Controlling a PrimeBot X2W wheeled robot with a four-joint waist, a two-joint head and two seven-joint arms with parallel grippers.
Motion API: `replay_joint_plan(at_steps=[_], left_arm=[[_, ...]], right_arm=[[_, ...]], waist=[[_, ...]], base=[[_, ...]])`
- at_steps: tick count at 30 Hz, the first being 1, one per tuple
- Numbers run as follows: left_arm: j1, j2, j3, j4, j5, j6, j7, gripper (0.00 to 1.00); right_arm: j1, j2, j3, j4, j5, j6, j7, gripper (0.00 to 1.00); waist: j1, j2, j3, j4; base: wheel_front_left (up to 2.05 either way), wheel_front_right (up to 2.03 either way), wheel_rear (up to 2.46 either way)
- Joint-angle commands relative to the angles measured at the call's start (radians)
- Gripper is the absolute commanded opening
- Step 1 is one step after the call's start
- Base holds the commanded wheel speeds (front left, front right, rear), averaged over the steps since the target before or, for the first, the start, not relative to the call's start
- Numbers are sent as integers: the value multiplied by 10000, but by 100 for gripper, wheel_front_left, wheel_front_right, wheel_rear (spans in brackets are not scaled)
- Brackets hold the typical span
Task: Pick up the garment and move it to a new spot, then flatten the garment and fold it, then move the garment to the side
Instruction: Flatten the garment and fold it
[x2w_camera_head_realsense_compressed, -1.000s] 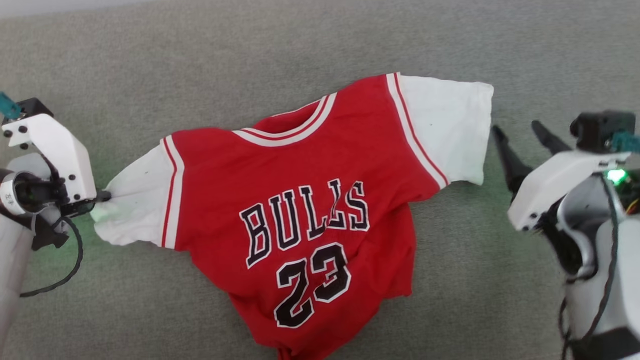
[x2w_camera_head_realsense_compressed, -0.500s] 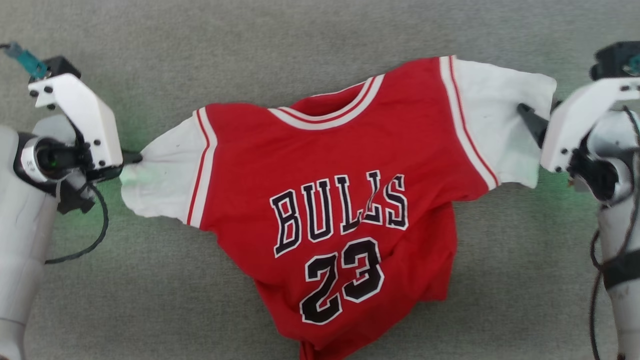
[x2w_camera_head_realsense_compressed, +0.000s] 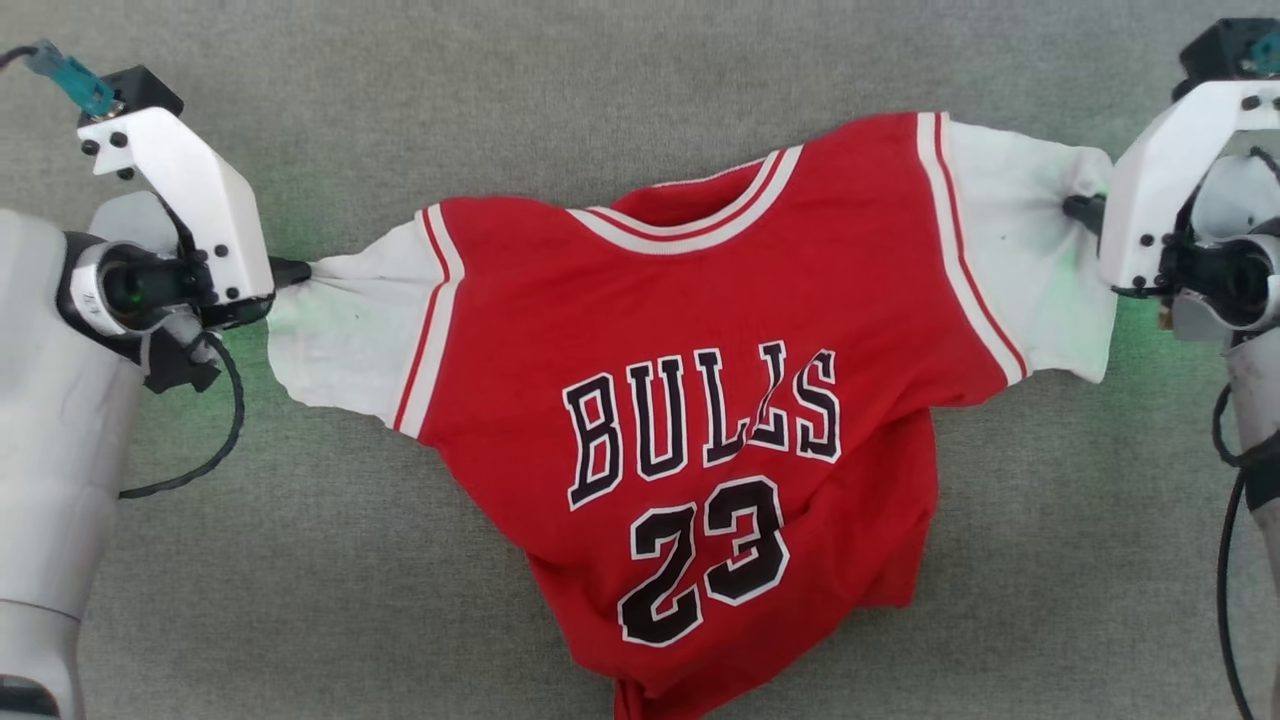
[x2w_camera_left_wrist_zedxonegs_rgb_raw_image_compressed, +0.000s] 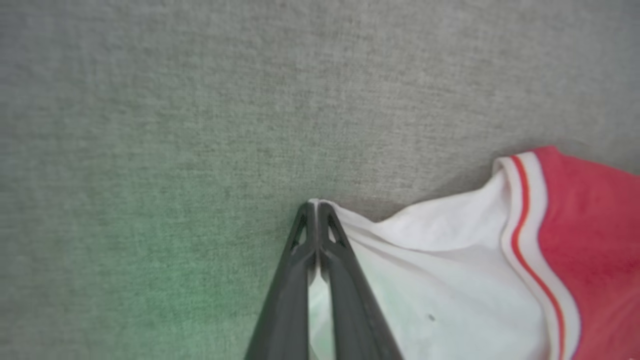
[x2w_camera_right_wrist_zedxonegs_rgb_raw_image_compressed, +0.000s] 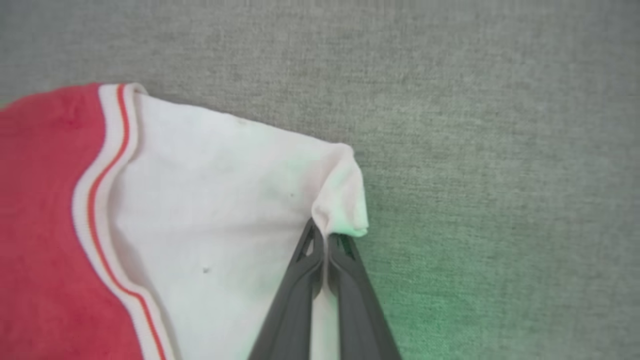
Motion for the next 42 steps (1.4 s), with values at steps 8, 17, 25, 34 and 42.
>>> replay_joint_plan(at_steps=[8, 17, 25, 34, 42], left_arm=[[-285, 159, -204, -374, 263, -156, -83, 0], [-801, 246, -119, -1130, 326, -75, -217, 0], [-1291, 192, -116, -1519, 392, -56, -296, 0], [-1945, 225, 33, -1698, 463, 4, -550, 0], [-2557, 201, 118, -1582, 636, -264, -1288, 0]], right_arm=[[-9, -408, 461, -1156, 482, 4, -302, 0], [-322, -648, 745, -2510, 628, 3, -613, 0], [-901, -660, 896, -3031, 770, 4, -916, 0], [-1687, -639, 1250, -2984, 810, 3, -1240, 0], [-2479, -475, 1488, -2241, 578, 3, -1826, 0]], waist=[[0, 0, -1099, 40], [0, 0, -2411, 109], [0, 0, -3300, 88], [0, 0, -3744, -41], [0, 0, -3522, -124]], base=[[0, 0, 0], [0, 0, 0], [0, 0, 0], [0, 0, 0], [0, 0, 0]])
